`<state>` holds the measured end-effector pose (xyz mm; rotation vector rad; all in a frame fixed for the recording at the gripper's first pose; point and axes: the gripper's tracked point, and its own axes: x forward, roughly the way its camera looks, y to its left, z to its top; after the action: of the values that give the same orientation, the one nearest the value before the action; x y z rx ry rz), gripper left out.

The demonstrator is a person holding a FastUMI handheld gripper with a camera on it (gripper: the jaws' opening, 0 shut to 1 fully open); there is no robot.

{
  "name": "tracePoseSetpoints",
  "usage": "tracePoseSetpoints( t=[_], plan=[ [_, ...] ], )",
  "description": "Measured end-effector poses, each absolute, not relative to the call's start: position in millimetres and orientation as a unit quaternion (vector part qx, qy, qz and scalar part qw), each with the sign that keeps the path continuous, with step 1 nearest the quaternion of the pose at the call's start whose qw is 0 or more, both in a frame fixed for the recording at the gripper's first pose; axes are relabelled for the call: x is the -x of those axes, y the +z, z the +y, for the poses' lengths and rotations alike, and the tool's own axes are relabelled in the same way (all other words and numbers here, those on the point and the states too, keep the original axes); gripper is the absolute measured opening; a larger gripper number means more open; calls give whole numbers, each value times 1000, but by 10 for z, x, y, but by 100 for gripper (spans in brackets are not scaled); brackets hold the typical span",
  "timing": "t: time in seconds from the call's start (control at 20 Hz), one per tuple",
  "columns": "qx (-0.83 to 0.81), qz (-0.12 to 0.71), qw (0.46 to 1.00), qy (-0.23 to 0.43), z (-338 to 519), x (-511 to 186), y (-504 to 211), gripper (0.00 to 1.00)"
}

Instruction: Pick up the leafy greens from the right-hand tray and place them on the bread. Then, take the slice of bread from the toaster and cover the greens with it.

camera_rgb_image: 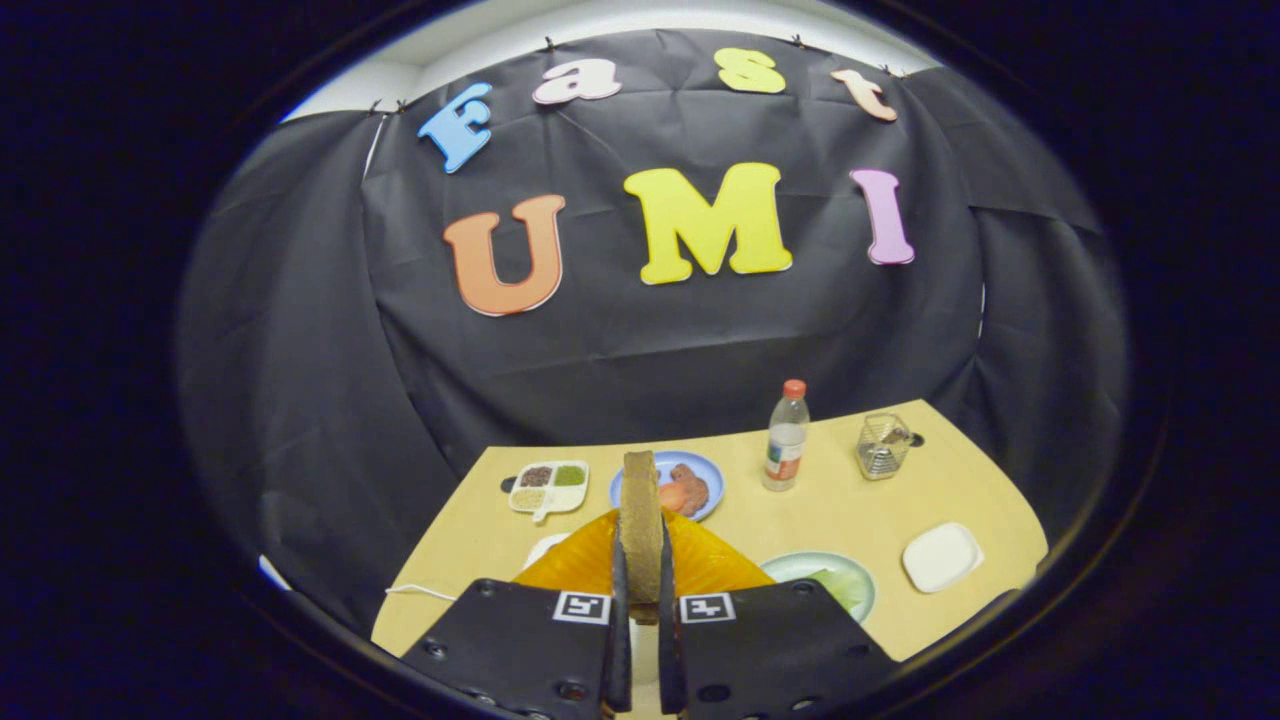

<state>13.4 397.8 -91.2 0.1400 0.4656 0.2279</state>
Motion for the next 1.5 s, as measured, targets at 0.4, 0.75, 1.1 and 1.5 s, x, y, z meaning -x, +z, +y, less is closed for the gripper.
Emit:
tracePoseSetpoints(
  t=[0.4,0.75,1.1,1.5],
  plan=[
    [-86,311,941,97,3083,-392,-2157,11],
    [-109,348,923,126,3176,-417,-2884,11],
    [-108,345,926,113,2846,-541,-3055,17],
    [-92,381,915,96,2333,-674,-3449,64]
  ],
)
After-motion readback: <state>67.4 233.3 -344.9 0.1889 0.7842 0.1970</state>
